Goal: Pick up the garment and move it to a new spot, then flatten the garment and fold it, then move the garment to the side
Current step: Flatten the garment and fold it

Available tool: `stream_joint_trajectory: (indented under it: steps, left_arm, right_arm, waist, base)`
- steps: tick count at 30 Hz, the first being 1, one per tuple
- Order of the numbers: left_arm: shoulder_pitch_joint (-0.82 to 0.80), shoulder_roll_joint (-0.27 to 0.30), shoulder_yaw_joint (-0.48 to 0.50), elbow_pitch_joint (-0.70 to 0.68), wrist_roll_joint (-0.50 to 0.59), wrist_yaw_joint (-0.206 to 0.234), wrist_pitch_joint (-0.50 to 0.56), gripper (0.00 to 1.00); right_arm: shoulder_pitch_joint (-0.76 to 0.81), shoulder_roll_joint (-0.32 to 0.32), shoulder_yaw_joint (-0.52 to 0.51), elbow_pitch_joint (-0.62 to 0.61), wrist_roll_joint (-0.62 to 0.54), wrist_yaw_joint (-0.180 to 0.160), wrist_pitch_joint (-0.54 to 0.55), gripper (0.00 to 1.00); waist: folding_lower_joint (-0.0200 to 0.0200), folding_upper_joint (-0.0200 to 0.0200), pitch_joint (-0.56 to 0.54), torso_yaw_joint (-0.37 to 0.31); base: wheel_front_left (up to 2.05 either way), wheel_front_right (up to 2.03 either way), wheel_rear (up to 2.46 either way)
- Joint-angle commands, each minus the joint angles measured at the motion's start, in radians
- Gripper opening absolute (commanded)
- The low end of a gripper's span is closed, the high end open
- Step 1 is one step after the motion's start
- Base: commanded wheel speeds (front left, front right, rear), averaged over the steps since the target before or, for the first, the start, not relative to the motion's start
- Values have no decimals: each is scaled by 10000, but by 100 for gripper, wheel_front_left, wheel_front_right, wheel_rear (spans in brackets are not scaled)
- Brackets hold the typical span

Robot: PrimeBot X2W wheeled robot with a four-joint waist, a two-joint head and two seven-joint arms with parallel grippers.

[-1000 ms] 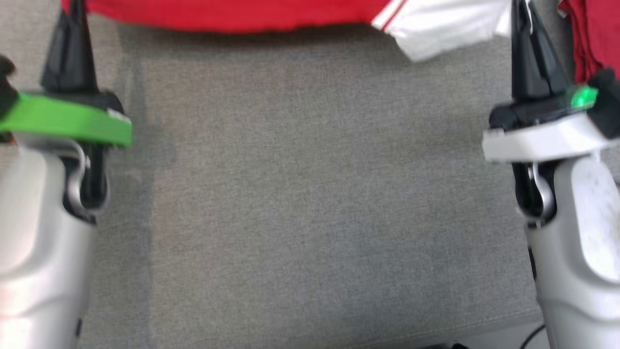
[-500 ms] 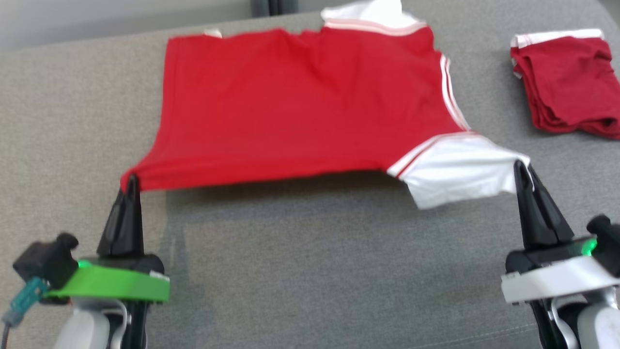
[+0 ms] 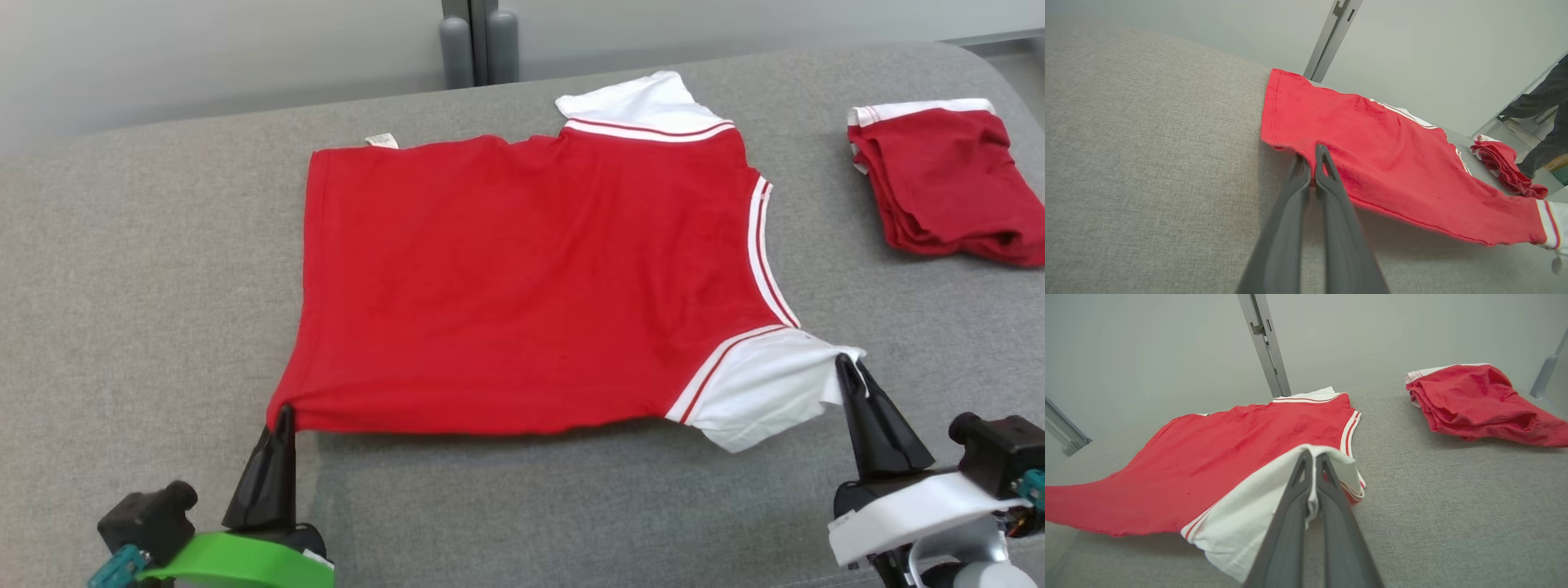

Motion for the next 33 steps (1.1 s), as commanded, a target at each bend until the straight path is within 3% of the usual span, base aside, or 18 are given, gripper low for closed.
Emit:
stream_joint_trajectory:
  steps: [1,17,33]
  left_arm:
    - [-306,29,-30,125,14,-54,38,0]
    - [-2304,-429,6,1425,-892,-280,381,0]
    - [-4587,-559,-276,3312,-574,-94,745,0]
  right_arm:
    - [-178,-30,-40,246,-32,-16,2,0]
    - [-2767,-26,27,2458,-66,-16,-249,0]
    - [-6615,-28,-83,6335,-901,-16,-716,0]
  waist:
    - [1,0,116,40]
    - [1,0,888,137]
    - [1,0,1592,270]
  base:
    - [0,0,0]
    - [0,0,0]
    - [0,0,0]
